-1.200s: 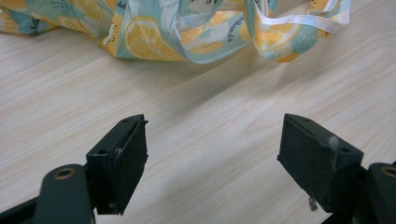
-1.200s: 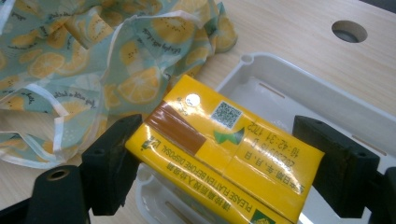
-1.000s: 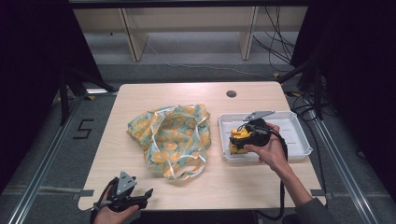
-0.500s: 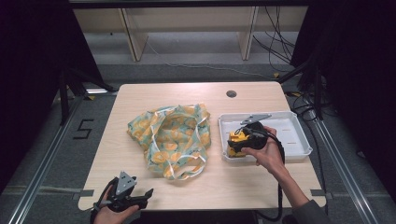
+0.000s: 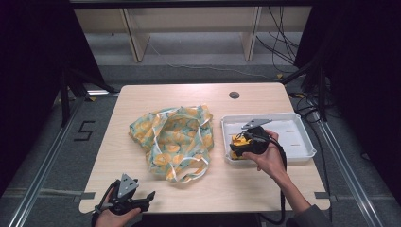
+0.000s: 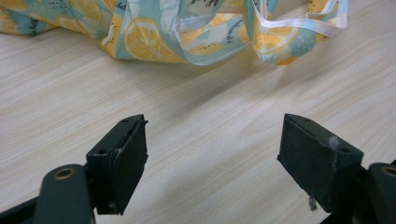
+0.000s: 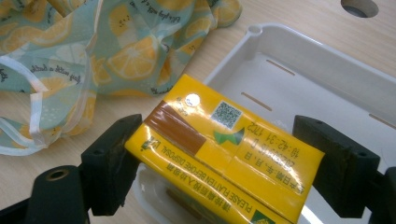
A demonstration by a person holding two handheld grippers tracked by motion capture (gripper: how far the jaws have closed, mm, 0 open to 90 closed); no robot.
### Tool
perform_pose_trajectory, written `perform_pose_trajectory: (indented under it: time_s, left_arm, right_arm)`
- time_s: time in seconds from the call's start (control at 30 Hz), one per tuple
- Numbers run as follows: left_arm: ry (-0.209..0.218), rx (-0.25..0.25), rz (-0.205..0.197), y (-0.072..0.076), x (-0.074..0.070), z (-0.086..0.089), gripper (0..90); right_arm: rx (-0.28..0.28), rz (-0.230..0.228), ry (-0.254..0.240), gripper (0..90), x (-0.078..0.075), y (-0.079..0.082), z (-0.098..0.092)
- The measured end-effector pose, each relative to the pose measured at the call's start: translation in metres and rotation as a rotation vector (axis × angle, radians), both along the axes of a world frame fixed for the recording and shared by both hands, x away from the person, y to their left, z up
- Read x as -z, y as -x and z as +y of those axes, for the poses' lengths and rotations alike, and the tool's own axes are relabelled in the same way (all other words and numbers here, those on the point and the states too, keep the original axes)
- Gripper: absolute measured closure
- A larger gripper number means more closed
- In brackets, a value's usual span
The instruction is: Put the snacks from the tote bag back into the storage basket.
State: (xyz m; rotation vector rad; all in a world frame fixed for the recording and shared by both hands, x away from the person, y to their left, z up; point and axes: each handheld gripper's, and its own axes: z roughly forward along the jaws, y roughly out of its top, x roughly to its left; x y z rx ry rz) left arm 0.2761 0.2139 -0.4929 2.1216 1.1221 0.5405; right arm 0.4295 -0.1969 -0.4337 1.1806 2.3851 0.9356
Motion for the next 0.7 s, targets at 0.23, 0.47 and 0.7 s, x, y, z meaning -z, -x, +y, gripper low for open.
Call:
perform_pose_trajectory:
  time_s: [0.23, 0.47, 0.7]
  left_arm:
    - [-0.001, -0.001, 0.002, 0.0, 0.0, -0.001, 22.9]
    - [-0.003, 0.003, -0.001, 0.0, 0.0, 0.0, 22.9]
    - [0.009, 0.004, 0.001, 0.0, 0.0, 0.0, 22.9]
  right_arm:
    - [0.012, -0.024, -0.012, 19.2, 0.003, 0.0, -0.002]
    - [0.02, -0.049, -0.101, 16.2, -0.005, 0.003, -0.008]
    - [0.023, -0.115, -0.21, 17.8, -0.022, 0.006, -0.017]
